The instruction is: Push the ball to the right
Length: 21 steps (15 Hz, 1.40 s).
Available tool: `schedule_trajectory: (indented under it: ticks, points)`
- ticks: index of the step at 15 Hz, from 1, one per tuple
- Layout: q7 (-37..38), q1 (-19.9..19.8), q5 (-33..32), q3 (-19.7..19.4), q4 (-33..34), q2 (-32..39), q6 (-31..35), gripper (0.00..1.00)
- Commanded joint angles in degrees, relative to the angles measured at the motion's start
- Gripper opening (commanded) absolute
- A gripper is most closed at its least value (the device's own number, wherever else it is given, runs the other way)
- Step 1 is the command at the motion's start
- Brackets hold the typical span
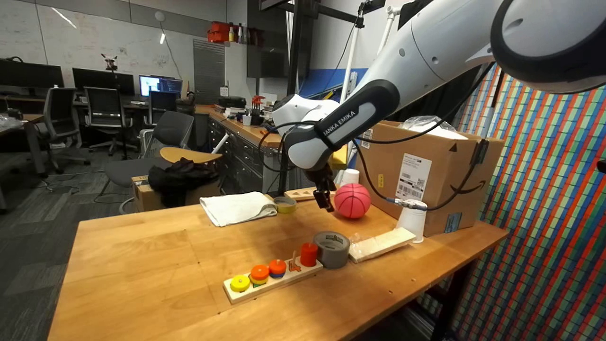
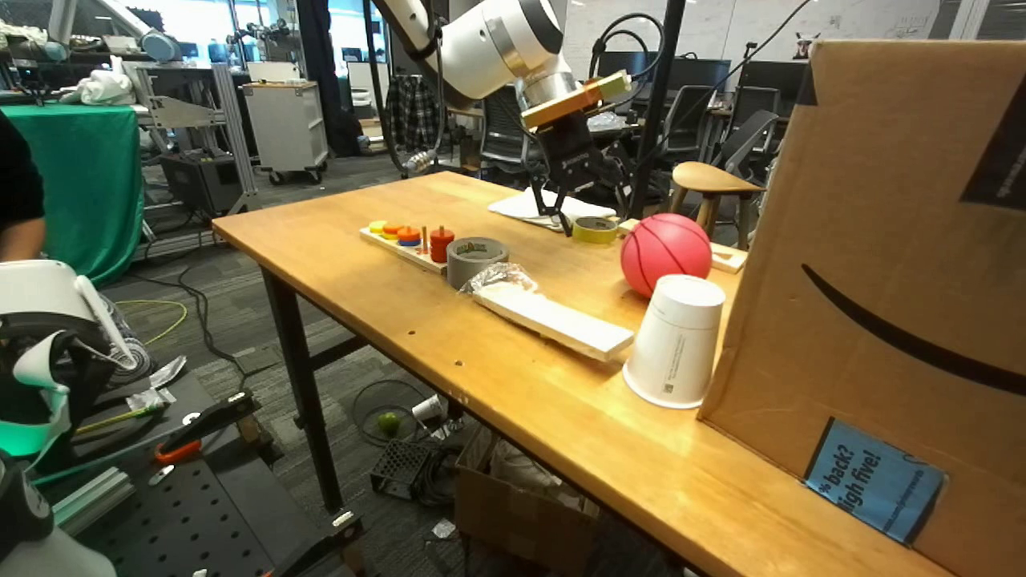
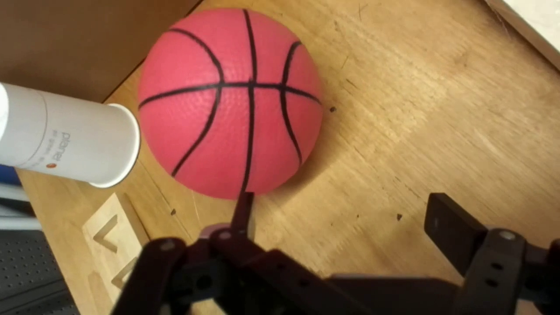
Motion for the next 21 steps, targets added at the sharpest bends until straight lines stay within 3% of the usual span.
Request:
schedule_trajectory:
  ticks: [1,12,21]
  points:
    - [2.4,0.2,-2.3,-0.7,0.7,0.8,-2.9,1.0]
    - [7.6,-0.6,-5.1,-1.7,-0.5,0.8,-7.1,1.0]
    - [15.7,-2.7,-10.2,-3.9,-1.9,4.2,-14.6,1.0]
